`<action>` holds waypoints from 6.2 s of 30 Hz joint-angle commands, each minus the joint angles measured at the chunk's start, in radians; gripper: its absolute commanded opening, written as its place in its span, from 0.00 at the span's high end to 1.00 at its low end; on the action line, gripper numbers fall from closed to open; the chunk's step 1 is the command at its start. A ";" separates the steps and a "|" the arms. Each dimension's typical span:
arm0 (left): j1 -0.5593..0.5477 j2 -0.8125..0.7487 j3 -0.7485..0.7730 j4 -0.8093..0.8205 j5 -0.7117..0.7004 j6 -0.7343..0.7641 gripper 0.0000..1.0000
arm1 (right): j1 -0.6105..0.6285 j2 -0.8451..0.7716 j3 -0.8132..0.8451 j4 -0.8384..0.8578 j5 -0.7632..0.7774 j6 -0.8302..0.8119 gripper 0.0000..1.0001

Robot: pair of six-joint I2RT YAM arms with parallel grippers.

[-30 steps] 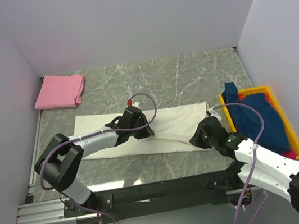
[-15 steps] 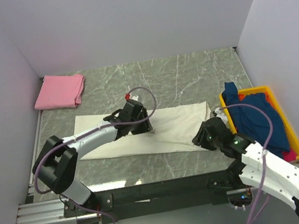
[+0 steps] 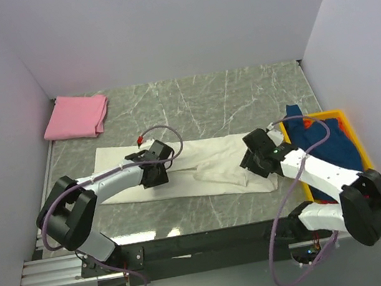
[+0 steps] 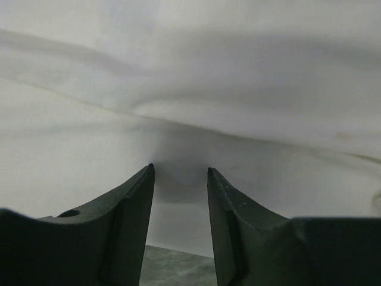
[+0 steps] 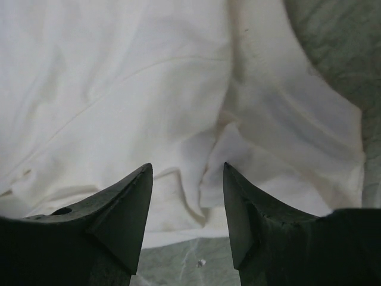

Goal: Fold and stack the t-shirts
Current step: Fold the tshirt

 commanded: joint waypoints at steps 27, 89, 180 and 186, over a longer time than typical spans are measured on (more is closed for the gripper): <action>-0.221 -0.046 -0.098 0.273 0.312 -0.304 0.54 | -0.213 1.006 1.026 -0.159 -0.043 -0.348 0.44; -0.270 0.399 0.456 0.202 0.570 -0.085 0.64 | -0.266 1.240 1.613 -0.272 -0.145 -0.463 0.33; -0.189 -0.467 -0.230 0.015 0.424 -0.126 0.33 | -0.001 -0.318 0.092 -0.241 -0.228 -0.100 0.33; -0.187 -0.527 -0.380 0.098 0.531 -0.133 0.37 | 0.302 -0.553 -0.241 -0.256 -0.331 0.282 0.39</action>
